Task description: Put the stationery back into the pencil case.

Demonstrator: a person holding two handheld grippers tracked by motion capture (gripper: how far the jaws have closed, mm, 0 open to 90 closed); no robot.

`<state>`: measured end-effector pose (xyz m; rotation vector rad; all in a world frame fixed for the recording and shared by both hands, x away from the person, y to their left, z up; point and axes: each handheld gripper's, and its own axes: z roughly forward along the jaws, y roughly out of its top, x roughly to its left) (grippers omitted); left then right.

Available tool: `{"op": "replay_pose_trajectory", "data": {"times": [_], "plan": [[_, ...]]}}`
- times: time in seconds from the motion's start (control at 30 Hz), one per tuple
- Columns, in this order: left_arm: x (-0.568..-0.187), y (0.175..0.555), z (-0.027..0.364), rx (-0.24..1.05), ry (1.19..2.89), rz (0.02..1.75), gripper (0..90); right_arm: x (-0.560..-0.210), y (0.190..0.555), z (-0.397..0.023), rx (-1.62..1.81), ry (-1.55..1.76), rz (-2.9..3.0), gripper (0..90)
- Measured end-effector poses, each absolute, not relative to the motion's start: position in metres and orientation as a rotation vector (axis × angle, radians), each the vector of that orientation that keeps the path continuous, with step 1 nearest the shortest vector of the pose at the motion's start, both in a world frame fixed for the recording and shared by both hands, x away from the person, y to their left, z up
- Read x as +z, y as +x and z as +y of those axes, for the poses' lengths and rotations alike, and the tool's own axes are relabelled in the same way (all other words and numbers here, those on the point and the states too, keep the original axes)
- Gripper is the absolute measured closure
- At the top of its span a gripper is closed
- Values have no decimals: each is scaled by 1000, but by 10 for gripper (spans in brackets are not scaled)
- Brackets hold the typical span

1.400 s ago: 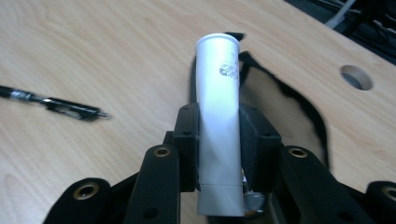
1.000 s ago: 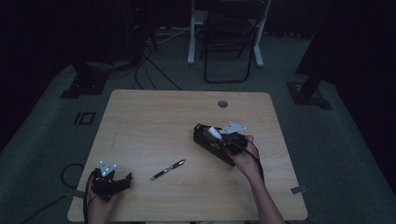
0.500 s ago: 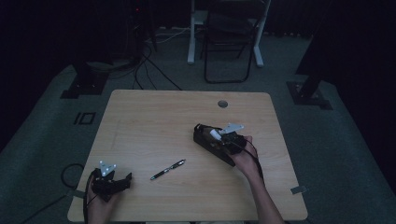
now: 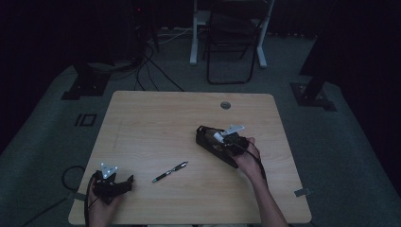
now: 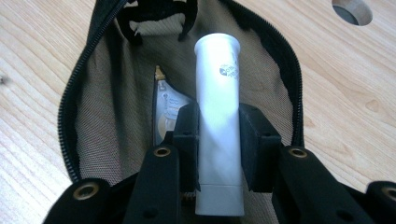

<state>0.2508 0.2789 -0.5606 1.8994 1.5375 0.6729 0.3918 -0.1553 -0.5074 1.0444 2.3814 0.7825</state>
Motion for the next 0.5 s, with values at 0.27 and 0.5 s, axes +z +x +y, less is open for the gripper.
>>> {"op": "replay_pose_trajectory", "data": {"times": [0.27, 0.5], "plan": [[-561, 251, 279, 673, 1899, 1538, 144, -509, 397, -151, 700, 1055, 2434, 705], [-561, 251, 279, 673, 1899, 1538, 144, -509, 400, -151, 678, 1080, 2447, 701]]}}
